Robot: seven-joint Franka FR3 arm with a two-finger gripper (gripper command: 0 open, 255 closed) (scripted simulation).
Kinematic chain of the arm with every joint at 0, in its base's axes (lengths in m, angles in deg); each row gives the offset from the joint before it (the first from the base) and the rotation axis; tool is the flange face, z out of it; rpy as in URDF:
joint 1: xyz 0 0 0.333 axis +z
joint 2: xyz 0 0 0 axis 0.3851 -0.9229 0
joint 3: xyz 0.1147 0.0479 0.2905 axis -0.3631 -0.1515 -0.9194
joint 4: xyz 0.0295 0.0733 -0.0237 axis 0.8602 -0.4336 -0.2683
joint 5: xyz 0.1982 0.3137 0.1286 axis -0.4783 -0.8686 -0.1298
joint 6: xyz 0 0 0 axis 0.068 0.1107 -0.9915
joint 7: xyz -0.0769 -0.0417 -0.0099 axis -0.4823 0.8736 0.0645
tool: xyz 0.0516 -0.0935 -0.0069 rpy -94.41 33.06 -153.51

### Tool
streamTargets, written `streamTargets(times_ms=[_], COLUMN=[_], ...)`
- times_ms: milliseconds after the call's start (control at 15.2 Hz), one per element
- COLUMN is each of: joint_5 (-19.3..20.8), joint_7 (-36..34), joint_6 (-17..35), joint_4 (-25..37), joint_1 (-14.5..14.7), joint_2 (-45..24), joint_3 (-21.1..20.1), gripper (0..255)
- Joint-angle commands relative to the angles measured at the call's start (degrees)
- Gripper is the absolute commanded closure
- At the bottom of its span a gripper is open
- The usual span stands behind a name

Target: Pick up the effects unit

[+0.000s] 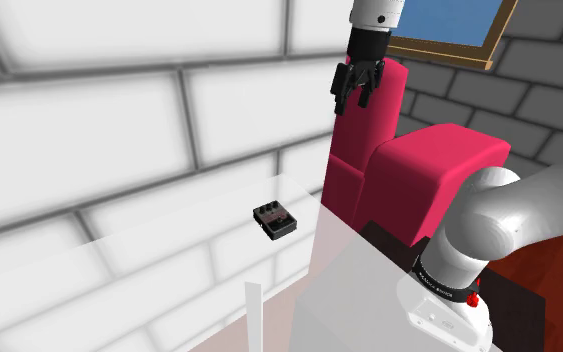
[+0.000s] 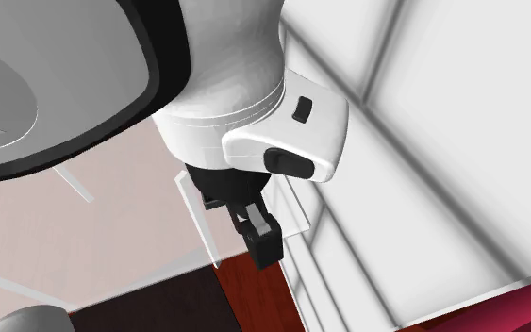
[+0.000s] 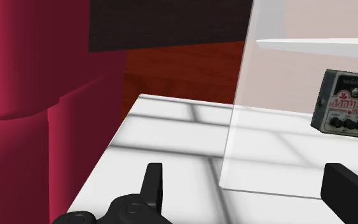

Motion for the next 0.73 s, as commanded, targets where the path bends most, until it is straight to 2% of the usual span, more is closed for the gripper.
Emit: streamTargets(times_ms=[0,660], joint_5=[0.0,-1.9], joint_7=[0.0,-6.0], joint_6=[0.0,17.8], joint_4=[0.0,-9.2], joint_1=[0.0,5.0], joint_2=[0.0,-3.0], joint_3=[0.0,-13.0], gripper=[0,0])
